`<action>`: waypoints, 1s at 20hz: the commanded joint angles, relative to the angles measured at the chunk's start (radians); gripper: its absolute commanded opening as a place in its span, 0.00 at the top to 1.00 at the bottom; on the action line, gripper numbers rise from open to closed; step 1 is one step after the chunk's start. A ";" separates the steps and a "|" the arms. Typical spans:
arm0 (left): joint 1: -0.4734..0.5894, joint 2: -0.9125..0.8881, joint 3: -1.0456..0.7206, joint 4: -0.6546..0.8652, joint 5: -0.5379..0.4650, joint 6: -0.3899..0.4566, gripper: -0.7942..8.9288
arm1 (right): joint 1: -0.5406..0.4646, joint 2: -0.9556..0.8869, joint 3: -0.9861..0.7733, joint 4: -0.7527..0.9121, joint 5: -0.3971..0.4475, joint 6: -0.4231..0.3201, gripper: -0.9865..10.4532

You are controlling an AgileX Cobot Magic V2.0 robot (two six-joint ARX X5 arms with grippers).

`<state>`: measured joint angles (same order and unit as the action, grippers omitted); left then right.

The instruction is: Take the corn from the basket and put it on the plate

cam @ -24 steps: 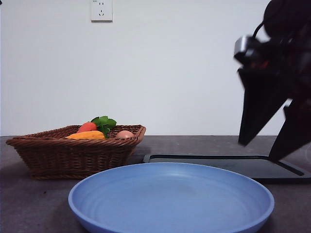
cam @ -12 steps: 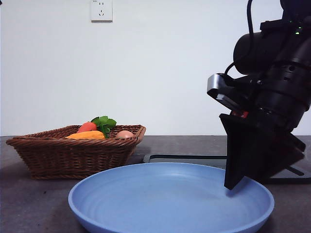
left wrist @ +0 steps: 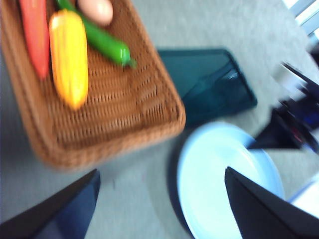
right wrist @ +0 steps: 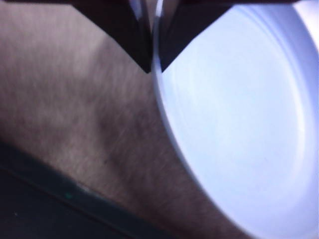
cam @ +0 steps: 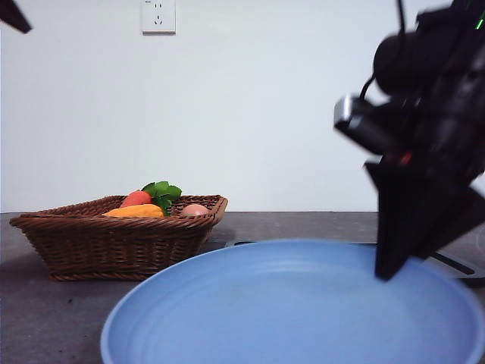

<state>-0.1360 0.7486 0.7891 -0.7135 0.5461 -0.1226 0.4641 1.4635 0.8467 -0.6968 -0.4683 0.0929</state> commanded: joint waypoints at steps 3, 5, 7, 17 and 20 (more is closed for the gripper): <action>-0.066 0.177 0.113 0.060 -0.143 0.006 0.50 | 0.007 -0.185 0.014 -0.080 -0.006 0.000 0.91; -0.108 0.282 0.169 0.077 -0.240 0.011 0.50 | 0.006 -0.282 0.018 -0.106 -0.006 0.017 0.91; -0.151 0.396 0.230 0.086 -0.319 0.035 0.50 | 0.005 -0.369 0.023 -0.128 -0.004 0.045 0.91; -0.248 0.943 0.500 0.111 -0.534 0.106 0.50 | 0.005 -0.681 0.052 -0.169 0.015 0.168 0.91; -0.251 1.030 0.513 0.151 -0.534 0.108 0.50 | 0.005 -0.735 0.052 -0.188 0.032 0.184 0.91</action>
<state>-0.3820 1.7679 1.2766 -0.5686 0.0166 -0.0307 0.4641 0.7204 0.8749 -0.8970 -0.4339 0.2535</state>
